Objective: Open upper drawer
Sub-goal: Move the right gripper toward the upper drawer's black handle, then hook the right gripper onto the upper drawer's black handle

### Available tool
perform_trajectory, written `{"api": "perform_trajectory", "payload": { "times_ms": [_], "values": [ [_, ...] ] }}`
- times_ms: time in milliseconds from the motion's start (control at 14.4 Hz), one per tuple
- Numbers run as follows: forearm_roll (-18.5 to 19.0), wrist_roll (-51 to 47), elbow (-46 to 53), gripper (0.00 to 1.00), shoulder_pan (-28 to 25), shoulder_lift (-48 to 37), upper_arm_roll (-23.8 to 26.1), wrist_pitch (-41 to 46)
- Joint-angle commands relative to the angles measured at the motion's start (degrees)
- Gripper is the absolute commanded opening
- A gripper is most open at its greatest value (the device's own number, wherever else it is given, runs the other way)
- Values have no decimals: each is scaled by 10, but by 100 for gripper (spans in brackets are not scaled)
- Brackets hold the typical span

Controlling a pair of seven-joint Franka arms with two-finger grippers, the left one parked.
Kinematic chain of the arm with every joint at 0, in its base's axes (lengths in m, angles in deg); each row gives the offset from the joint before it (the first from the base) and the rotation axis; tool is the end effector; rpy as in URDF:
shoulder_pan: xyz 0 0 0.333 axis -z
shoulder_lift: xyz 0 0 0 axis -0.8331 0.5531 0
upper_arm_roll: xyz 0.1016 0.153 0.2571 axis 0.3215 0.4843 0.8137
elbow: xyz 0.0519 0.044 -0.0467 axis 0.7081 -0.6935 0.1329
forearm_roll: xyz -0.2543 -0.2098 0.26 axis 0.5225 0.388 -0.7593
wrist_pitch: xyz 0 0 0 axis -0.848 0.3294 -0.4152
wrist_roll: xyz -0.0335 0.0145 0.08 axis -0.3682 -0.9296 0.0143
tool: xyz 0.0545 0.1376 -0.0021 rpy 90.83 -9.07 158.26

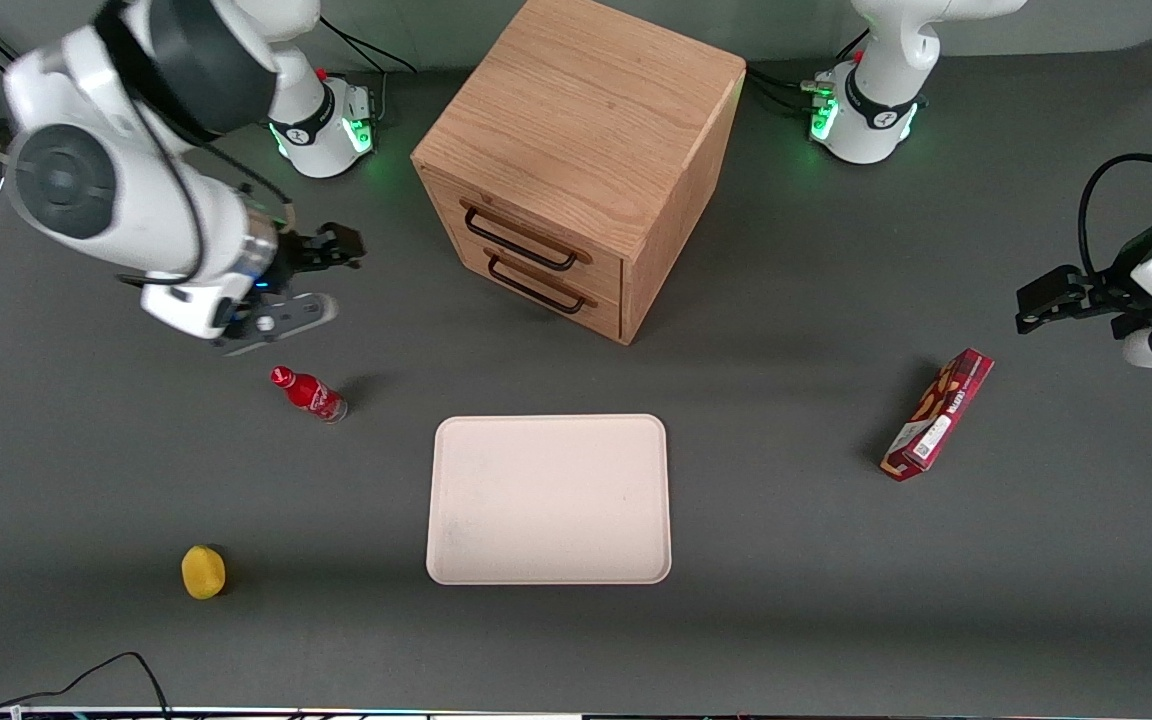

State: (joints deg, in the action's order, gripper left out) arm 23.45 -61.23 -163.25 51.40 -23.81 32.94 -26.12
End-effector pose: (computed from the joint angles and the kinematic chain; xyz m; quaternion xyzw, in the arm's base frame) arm 0.5456 0.2498 0.4739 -0.9704 -0.1719 0.1670 0.0313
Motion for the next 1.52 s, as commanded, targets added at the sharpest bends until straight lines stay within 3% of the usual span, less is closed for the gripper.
{"api": "perform_trajectory", "payload": {
  "times_ms": [0,277,762,1040,1248,1455],
  "values": [
    [-2,8,19,100,0,40,35,8],
    [-8,17,17,100,0,59,79,6],
    [2,9,11,100,-1,90,144,-92],
    [55,12,1,100,-3,109,177,-123],
    [64,14,-16,100,-3,109,192,-135],
    [101,15,-37,100,6,116,233,-142]
  ]
}}
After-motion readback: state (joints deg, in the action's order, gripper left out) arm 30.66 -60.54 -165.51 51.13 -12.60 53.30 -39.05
